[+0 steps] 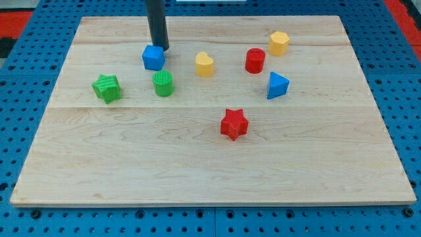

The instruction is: Move the blue cube and the green star to center left

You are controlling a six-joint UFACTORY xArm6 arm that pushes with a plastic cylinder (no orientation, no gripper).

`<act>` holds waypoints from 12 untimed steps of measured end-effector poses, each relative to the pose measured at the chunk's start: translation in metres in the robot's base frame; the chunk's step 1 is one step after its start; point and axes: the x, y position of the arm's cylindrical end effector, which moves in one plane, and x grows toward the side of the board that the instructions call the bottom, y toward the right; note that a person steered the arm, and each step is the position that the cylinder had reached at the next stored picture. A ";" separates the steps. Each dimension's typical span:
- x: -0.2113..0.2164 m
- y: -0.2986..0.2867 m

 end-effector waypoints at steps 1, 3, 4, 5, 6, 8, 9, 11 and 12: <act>0.008 -0.015; 0.018 -0.026; 0.018 -0.012; 0.018 0.008; 0.021 0.018; 0.034 0.010; 0.034 -0.002; 0.035 -0.029; 0.037 -0.040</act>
